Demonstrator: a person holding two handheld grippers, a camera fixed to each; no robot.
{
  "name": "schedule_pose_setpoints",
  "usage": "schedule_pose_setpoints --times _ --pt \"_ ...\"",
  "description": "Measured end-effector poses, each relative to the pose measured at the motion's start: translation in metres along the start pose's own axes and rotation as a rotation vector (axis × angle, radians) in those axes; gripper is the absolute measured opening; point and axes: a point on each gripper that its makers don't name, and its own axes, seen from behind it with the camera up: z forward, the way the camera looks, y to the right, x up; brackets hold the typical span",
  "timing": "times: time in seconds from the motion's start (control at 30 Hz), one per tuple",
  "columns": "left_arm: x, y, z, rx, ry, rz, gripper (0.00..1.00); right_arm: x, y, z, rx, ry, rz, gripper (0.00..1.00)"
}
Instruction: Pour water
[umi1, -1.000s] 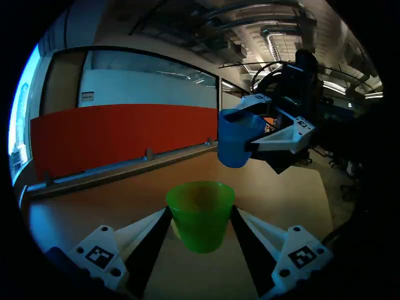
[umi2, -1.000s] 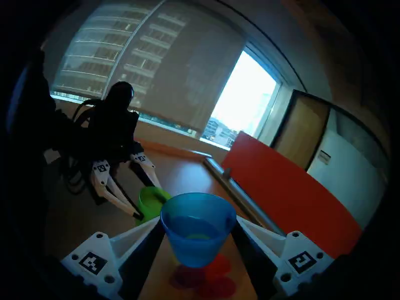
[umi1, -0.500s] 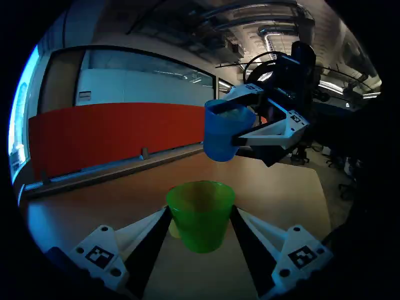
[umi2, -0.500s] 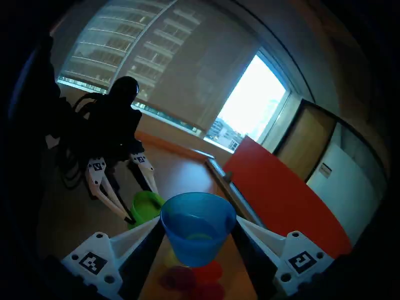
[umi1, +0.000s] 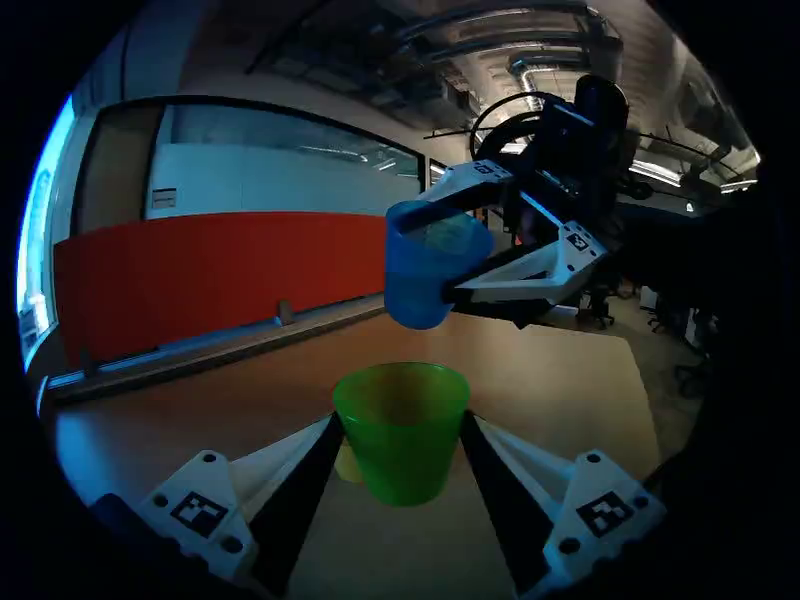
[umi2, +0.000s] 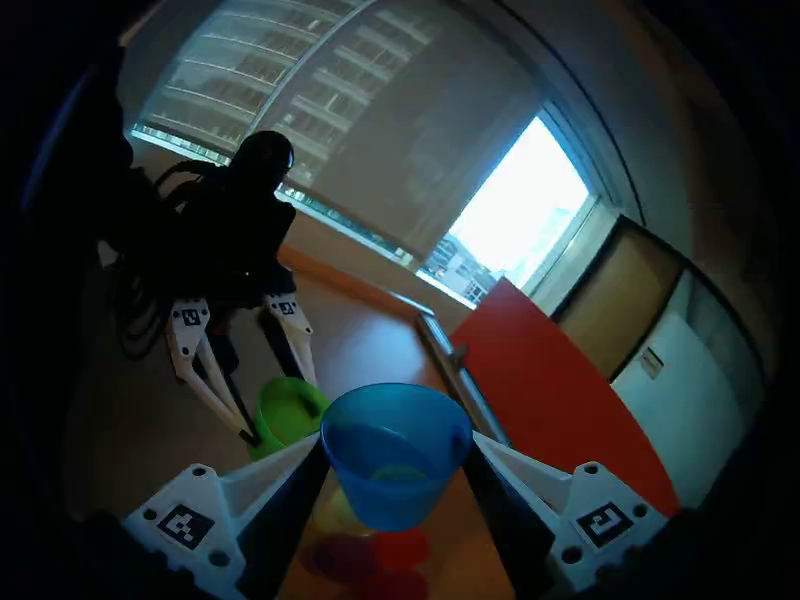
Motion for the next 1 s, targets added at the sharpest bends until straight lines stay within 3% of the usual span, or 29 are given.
schedule_pose_setpoints --times 1.0 --pt "0.012 0.008 -0.001 -0.016 0.042 0.015 0.84 0.014 0.016 0.016 0.004 -0.028 -0.155 0.90"
